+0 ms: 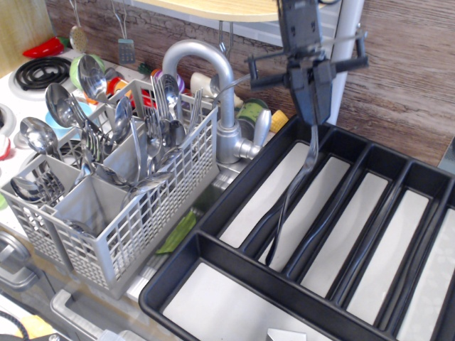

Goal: Put fork from basket to tray

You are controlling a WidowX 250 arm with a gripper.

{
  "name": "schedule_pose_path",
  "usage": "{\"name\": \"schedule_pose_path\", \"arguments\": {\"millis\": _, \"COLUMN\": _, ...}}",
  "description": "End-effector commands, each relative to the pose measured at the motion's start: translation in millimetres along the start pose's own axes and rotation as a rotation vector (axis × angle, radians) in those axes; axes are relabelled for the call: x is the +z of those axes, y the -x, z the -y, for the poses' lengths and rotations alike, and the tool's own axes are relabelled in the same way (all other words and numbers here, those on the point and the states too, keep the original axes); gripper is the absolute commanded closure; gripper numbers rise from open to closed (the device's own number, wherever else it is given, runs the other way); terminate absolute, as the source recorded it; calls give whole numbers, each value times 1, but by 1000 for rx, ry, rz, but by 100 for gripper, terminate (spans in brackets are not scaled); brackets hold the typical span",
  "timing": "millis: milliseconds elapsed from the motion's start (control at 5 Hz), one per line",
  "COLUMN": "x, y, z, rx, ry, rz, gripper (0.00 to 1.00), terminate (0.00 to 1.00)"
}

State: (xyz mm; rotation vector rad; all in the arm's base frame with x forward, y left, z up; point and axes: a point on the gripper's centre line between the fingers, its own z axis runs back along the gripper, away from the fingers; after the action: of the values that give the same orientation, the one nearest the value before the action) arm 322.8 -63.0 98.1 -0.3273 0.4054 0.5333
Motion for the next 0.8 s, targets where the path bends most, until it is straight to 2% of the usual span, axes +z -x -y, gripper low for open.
{"name": "schedule_pose_path", "arguments": {"millis": 0, "x": 2, "y": 3, "z": 0, "rx": -40, "ry": 35, "rz": 53, "gripper": 100, "terminate": 0}}
{"name": "schedule_pose_path", "arguments": {"millis": 200, "x": 1, "y": 7, "z": 1, "rx": -41, "ry": 32, "rz": 99, "gripper": 100, "terminate": 0}}
{"name": "schedule_pose_path", "arguments": {"millis": 400, "x": 2, "y": 10, "z": 2, "rx": -58, "ry": 56, "rz": 158, "gripper": 0, "terminate": 0}}
{"name": "schedule_pose_path", "arguments": {"millis": 600, "x": 2, "y": 10, "z": 2, "rx": -58, "ry": 56, "rz": 158, "gripper": 0, "terminate": 0}}
